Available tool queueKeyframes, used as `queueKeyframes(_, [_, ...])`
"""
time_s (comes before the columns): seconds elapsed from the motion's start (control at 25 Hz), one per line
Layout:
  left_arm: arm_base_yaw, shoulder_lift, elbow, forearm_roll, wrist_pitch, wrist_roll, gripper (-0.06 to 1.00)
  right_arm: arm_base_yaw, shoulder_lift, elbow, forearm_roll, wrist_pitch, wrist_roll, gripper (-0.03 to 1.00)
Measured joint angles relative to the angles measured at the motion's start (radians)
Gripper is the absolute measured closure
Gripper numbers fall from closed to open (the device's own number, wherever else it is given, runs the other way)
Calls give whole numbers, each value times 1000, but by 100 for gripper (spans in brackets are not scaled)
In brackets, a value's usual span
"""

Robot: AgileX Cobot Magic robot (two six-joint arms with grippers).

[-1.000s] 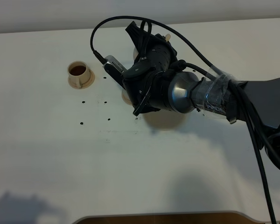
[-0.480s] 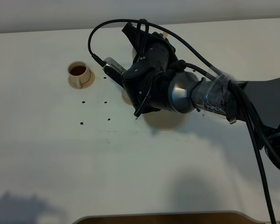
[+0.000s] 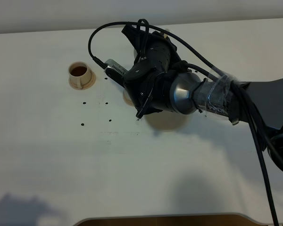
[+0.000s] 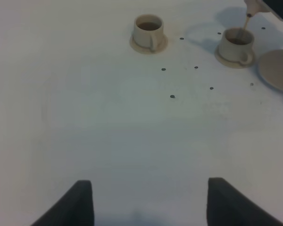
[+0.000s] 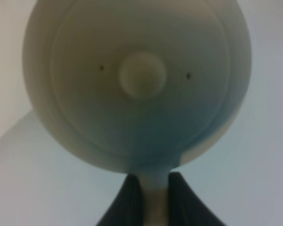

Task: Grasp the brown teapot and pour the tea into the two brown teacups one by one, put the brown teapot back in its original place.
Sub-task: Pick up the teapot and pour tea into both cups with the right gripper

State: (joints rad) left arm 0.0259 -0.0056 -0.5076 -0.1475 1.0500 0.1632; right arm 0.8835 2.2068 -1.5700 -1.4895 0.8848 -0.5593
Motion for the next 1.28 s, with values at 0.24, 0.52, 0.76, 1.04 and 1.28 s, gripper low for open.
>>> queueKeyframes(0.24, [0,0,0,0,0,1,40,0,0,0,-12,-3,-8,87])
queueKeyframes(0.52, [0,0,0,0,0,1,40,0,0,0,-14,-5,-26,87])
queueKeyframes(0.76, [0,0,0,0,0,1,40,0,0,0,-47,-18,-33,87])
queueKeyframes(1.04, [0,0,0,0,0,1,40,0,0,0,-56,-21,-34,87])
queueKeyframes(1.28, [0,0,0,0,0,0,40,0,0,0,-58,-21,-46,87])
